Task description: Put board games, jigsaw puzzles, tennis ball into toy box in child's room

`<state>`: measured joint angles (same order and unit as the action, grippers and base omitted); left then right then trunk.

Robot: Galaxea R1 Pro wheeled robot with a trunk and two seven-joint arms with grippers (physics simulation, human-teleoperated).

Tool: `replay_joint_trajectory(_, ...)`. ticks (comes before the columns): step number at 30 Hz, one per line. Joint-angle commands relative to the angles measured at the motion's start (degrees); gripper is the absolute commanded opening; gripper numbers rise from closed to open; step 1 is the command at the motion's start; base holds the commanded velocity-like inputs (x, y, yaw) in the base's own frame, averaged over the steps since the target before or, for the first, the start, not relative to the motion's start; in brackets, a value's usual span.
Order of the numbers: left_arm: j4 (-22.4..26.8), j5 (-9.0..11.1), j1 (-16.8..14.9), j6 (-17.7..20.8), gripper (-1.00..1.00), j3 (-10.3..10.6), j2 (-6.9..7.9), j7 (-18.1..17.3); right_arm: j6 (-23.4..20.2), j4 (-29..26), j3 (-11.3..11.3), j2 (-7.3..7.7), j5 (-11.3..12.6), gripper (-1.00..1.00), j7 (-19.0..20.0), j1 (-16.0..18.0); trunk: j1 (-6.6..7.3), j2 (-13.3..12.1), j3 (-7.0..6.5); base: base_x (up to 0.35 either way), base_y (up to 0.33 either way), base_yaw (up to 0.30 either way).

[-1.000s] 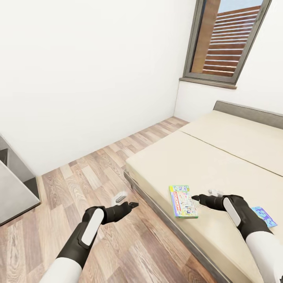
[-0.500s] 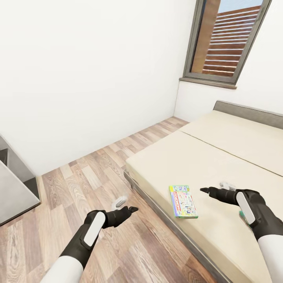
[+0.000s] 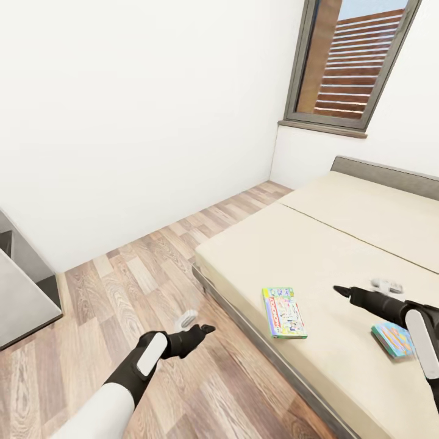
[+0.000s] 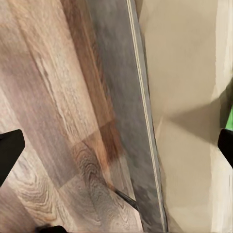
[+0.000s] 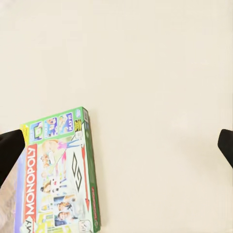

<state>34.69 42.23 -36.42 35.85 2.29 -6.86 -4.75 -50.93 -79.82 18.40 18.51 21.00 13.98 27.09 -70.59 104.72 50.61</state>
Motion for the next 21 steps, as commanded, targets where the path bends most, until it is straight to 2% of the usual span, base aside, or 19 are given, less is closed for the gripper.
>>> replay_joint_trajectory(1, -2.1, 0.3, -0.7, -0.9, 1.00, 0.0, 0.04, -1.7, -0.3, -2.5, 1.0, -0.05, -0.4, 1.00, 0.5, -1.1, 0.00, 0.0, 0.05, 0.000, 0.000, 0.000)
replay_joint_trajectory(4, -4.2, 0.7, -1.4, -2.0, 1.00, 0.0, 0.07, -3.4, -0.4, -4.6, 1.8, -0.11, -0.4, 1.00, 0.6, -2.0, 0.00, 0.0, 0.05, 0.000, 0.000, 0.000)
replay_joint_trajectory(7, -9.7, 1.3, -3.1, -5.0, 1.00, 0.1, 0.13, -8.9, -0.5, -8.5, 3.2, -0.15, -0.4, 1.00, 0.6, -3.8, 0.00, 0.0, 0.05, 0.000, 0.000, 0.000)
replay_joint_trajectory(8, -9.7, 1.3, -3.1, -5.0, 1.00, 0.1, 0.13, -8.9, -0.5, -8.5, 3.2, -0.15, -0.4, 1.00, 0.6, -3.8, 0.00, 0.0, 0.05, 0.000, 0.000, 0.000)
replay_joint_trajectory(9, -11.3, 1.4, -3.6, -5.8, 1.00, 0.1, 0.14, -10.6, -0.5, -9.4, 3.6, -0.17, -0.4, 1.00, 0.7, -4.1, 0.00, 0.0, 0.05, 0.000, 0.000, 0.000)
replay_joint_trajectory(12, -12.7, 1.5, -3.9, -6.6, 1.00, 0.1, 0.15, -12.1, -0.5, -10.1, 3.8, -0.18, -0.4, 1.00, 0.7, -4.4, 0.00, 0.0, 0.05, 0.000, 0.000, 0.000)
replay_joint_trajectory(14, -14.7, 1.7, -4.5, -8.0, 1.00, 0.0, 0.18, -14.5, -0.5, -11.0, 4.2, -0.18, -0.4, 1.00, 0.7, -4.9, 0.00, 0.0, 0.05, 0.000, 0.000, 0.000)
replay_joint_trajectory(21, -17.0, 2.1, -5.0, -10.6, 1.00, 0.0, 0.23, -17.1, -0.4, -12.0, 4.7, 0.08, -0.3, 1.00, 0.8, -5.3, 0.00, 0.0, 0.05, 0.000, 0.000, 0.000)
